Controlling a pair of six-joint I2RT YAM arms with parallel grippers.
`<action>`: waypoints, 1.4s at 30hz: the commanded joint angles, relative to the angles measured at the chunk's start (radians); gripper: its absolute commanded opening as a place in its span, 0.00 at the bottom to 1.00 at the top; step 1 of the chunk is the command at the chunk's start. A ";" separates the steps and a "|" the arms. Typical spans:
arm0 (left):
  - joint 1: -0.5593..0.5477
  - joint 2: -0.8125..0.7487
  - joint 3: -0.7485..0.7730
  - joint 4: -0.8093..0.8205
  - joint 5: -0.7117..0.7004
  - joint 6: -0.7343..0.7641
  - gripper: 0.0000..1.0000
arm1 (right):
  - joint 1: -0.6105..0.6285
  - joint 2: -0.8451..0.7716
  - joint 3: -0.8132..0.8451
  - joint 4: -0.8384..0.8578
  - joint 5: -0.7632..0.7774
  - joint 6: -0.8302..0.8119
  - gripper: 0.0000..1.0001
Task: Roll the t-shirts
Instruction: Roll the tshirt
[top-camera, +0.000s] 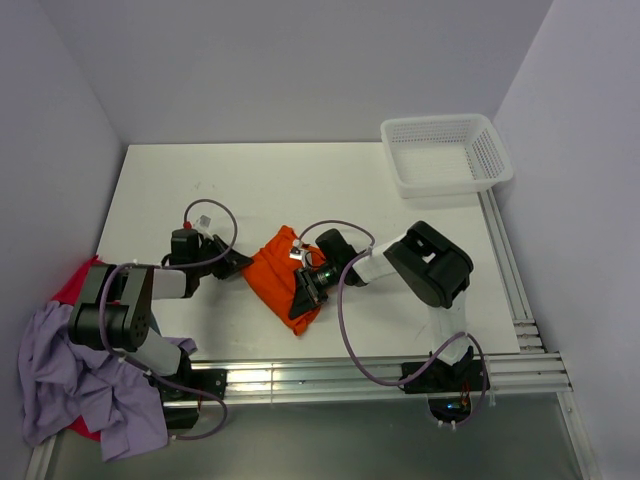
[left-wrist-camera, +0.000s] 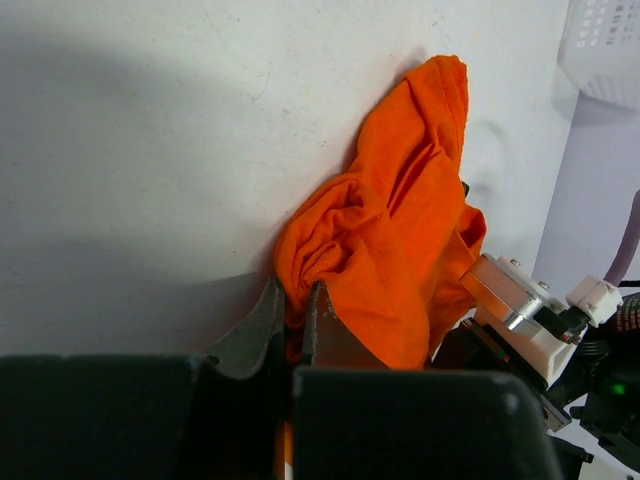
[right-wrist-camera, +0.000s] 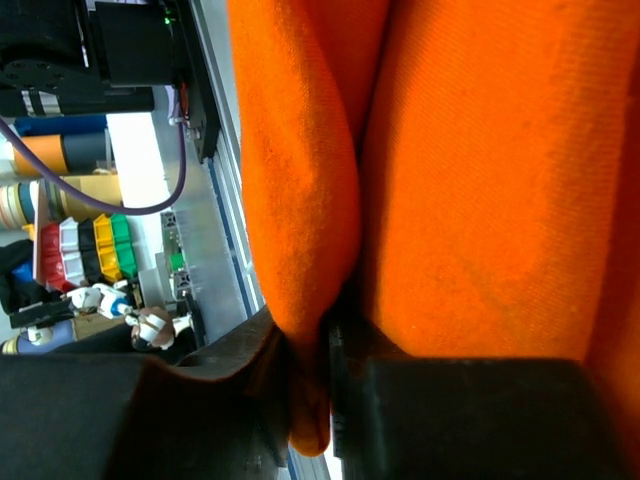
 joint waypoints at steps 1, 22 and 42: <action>-0.002 -0.067 0.052 -0.068 -0.015 0.037 0.00 | -0.005 -0.049 -0.014 -0.011 0.050 -0.039 0.29; -0.037 -0.128 0.118 -0.245 -0.119 0.089 0.00 | 0.164 -0.522 0.065 -0.496 0.952 -0.223 1.00; -0.037 -0.111 0.184 -0.395 -0.122 0.081 0.00 | 0.639 -0.075 0.515 -0.610 1.560 -0.346 0.99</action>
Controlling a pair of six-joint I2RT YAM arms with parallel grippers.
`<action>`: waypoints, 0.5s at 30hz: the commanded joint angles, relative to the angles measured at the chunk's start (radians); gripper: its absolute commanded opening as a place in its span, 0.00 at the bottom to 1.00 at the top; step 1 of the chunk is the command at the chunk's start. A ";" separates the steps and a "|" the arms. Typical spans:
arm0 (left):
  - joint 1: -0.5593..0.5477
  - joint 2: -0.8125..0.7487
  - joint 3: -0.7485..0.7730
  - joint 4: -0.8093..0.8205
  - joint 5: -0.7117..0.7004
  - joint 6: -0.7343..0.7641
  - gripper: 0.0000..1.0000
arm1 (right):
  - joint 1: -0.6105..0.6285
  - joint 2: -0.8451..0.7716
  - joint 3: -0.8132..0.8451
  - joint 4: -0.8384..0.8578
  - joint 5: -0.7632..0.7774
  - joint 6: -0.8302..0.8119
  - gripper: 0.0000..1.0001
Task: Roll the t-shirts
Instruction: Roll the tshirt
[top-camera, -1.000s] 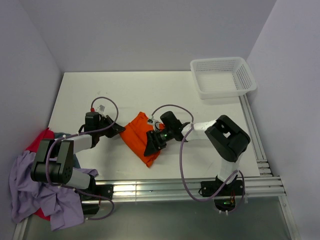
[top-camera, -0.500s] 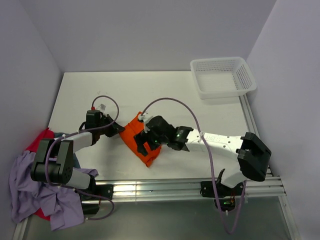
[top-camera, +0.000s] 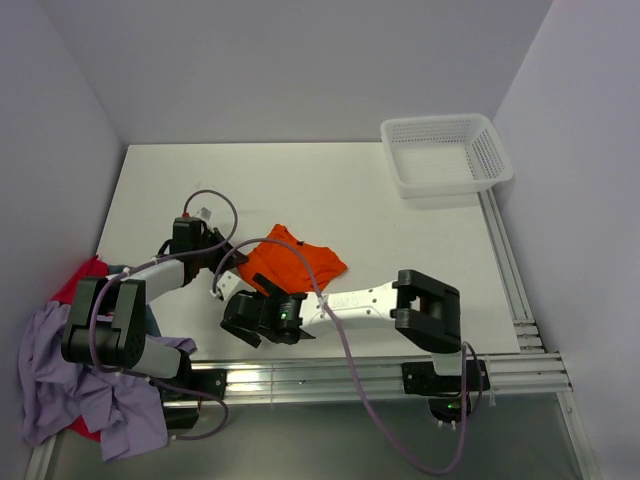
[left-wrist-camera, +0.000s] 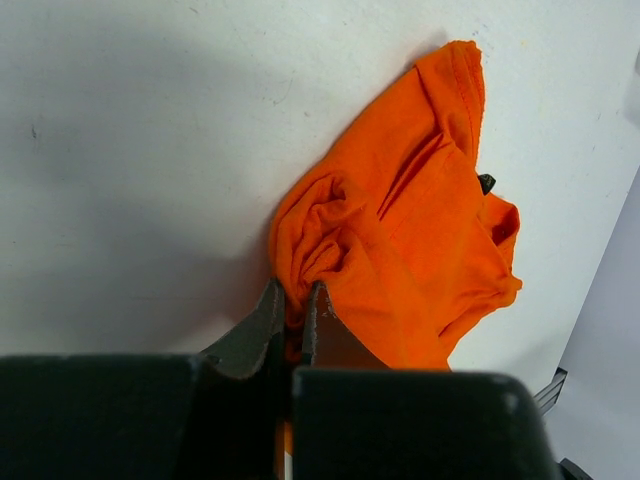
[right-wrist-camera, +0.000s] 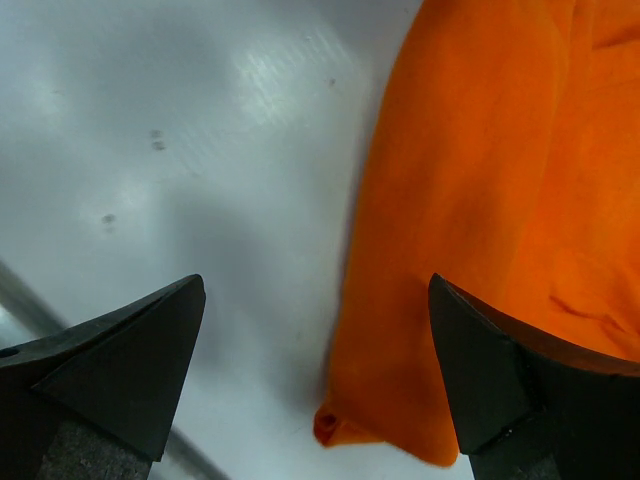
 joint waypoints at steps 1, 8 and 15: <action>-0.002 -0.002 0.036 -0.005 0.023 -0.003 0.00 | -0.013 0.053 0.089 -0.028 0.127 -0.024 0.99; -0.002 0.002 0.047 -0.014 0.028 -0.003 0.00 | -0.011 0.159 0.142 -0.062 0.207 -0.012 0.99; -0.002 0.010 0.059 -0.025 0.040 0.002 0.00 | -0.011 0.211 0.159 -0.094 0.282 0.001 0.99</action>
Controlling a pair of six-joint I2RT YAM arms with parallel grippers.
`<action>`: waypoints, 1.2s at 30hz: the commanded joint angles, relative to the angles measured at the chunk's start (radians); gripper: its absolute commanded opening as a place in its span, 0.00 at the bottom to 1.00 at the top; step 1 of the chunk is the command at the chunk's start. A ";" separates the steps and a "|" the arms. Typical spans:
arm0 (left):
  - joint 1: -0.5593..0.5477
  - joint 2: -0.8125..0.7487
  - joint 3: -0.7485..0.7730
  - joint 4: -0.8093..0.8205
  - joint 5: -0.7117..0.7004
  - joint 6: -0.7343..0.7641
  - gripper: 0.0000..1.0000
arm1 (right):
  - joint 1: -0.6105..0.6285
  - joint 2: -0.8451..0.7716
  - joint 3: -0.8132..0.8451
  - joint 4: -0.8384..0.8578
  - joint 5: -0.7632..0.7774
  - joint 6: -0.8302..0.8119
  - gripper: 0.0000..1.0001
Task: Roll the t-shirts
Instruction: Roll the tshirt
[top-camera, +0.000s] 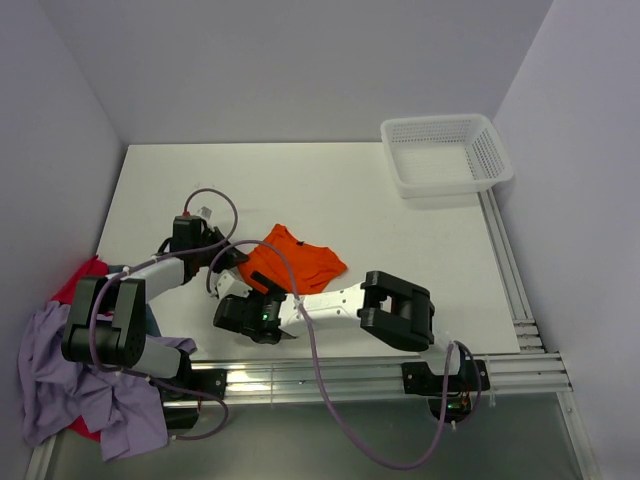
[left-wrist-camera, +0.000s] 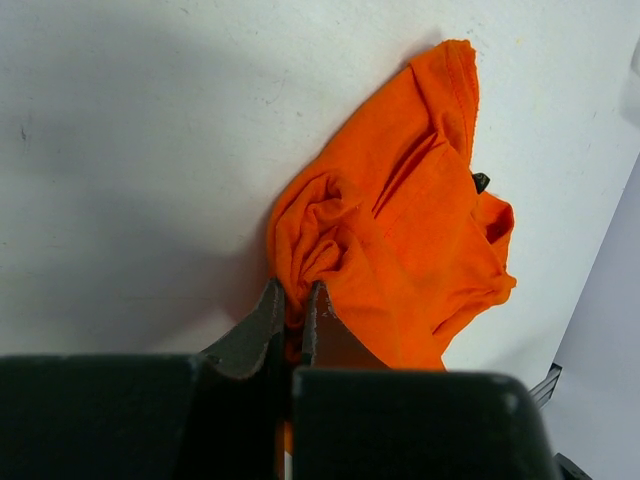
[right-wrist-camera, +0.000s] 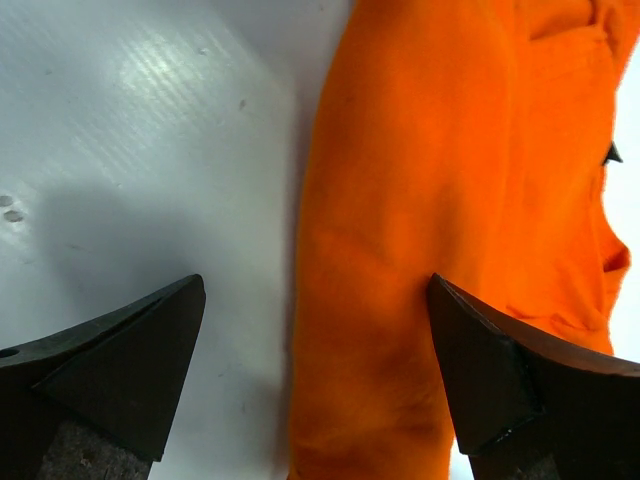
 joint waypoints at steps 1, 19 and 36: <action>-0.002 0.006 0.044 -0.005 0.032 0.004 0.00 | -0.005 0.020 0.032 -0.024 0.077 0.011 0.98; -0.002 0.046 0.073 -0.017 0.096 -0.013 0.00 | -0.037 0.146 0.056 -0.082 0.193 0.021 0.86; 0.007 0.039 0.180 -0.132 0.141 -0.049 0.02 | -0.050 0.143 0.079 -0.143 0.186 0.059 0.23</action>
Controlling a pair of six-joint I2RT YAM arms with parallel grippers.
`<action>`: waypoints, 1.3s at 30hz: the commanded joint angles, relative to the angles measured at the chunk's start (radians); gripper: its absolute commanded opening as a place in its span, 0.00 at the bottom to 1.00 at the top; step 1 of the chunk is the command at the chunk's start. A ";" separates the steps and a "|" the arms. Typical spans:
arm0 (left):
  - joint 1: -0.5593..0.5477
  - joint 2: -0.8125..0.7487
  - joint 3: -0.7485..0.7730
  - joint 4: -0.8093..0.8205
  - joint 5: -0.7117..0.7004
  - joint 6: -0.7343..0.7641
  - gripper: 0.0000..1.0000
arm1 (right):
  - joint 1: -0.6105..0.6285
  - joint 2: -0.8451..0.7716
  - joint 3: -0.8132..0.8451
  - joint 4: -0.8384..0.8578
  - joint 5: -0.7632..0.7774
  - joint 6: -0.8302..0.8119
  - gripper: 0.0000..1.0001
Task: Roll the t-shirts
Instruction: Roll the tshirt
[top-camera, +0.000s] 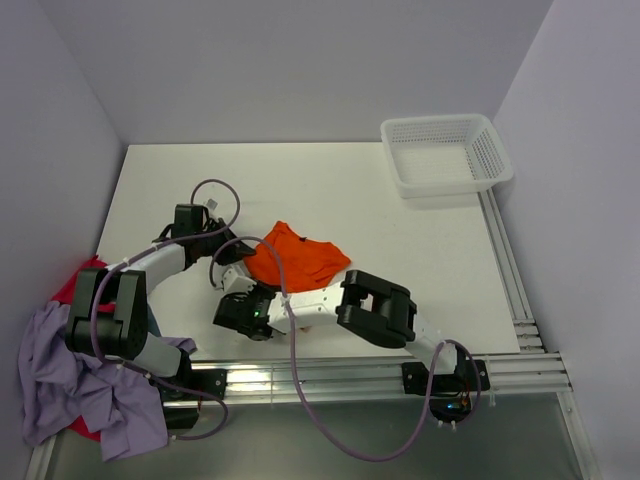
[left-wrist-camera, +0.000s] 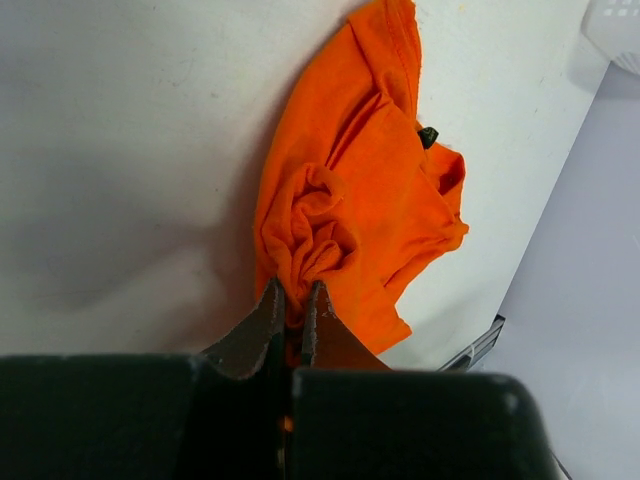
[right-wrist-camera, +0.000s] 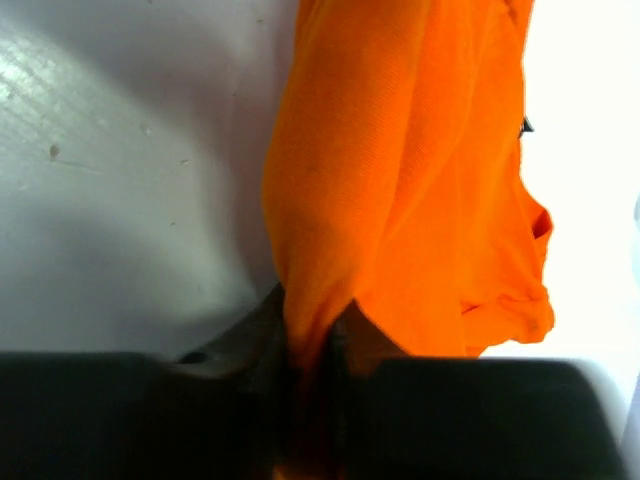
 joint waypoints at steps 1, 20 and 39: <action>0.006 -0.015 0.046 0.002 0.020 -0.006 0.04 | -0.021 -0.018 -0.009 -0.061 -0.151 0.038 0.13; 0.006 -0.227 -0.089 0.129 -0.066 -0.007 0.91 | -0.512 -0.216 -0.216 0.242 -1.688 0.092 0.02; 0.005 -0.271 -0.445 0.571 -0.065 -0.079 0.93 | -0.652 -0.072 -0.294 0.551 -2.026 0.336 0.00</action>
